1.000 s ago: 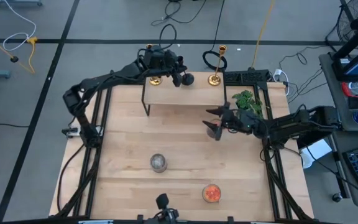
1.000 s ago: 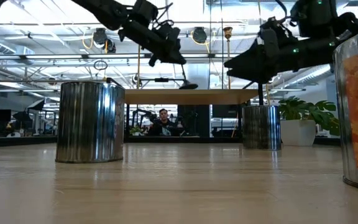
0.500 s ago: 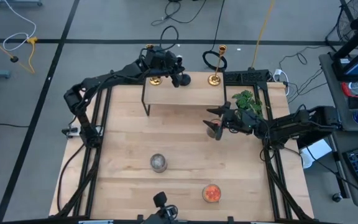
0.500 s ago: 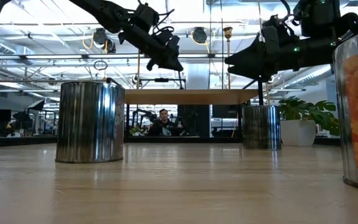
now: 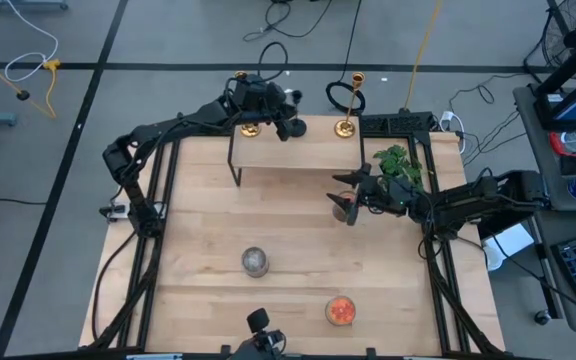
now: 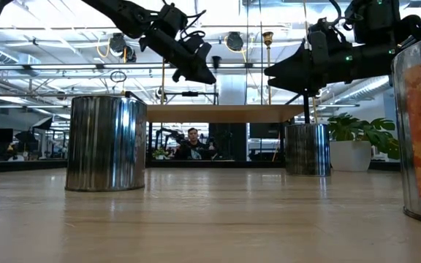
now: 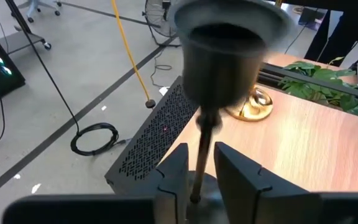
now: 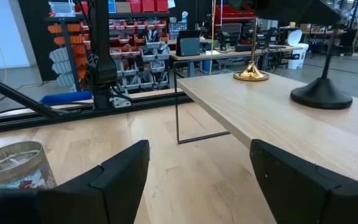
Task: Pick & Place candle stick holders
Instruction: Put the black candle holder on the shelf, then put the brown scented candle on the shelf
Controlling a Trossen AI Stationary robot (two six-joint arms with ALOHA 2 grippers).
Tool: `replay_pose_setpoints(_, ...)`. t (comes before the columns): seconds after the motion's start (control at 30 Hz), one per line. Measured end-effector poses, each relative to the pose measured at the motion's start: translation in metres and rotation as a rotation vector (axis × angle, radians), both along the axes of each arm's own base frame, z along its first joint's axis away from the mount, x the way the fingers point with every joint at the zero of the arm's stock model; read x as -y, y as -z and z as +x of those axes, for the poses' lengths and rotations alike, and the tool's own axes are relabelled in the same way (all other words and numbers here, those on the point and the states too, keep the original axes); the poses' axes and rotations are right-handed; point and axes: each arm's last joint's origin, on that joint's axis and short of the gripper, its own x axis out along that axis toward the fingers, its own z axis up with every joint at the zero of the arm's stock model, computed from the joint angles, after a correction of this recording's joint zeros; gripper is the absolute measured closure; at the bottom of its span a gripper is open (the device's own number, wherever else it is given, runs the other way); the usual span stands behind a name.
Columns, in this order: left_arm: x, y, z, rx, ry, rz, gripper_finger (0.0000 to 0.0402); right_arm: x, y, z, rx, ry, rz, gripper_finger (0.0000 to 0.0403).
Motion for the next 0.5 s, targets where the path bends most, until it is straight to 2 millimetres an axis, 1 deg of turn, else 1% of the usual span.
replay_pose_setpoints(0.27,0.001,-0.001,0.001,0.008,0.002,0.003,0.0287,0.0,0.0,0.0,-0.004,0.0,0.001,0.0124)
replay_pose_setpoints(0.5,0.012,-0.012,-0.011,-0.042,-0.003,-0.03,0.0284,0.0,0.0,0.0,-0.004,0.0,0.0,0.0124)
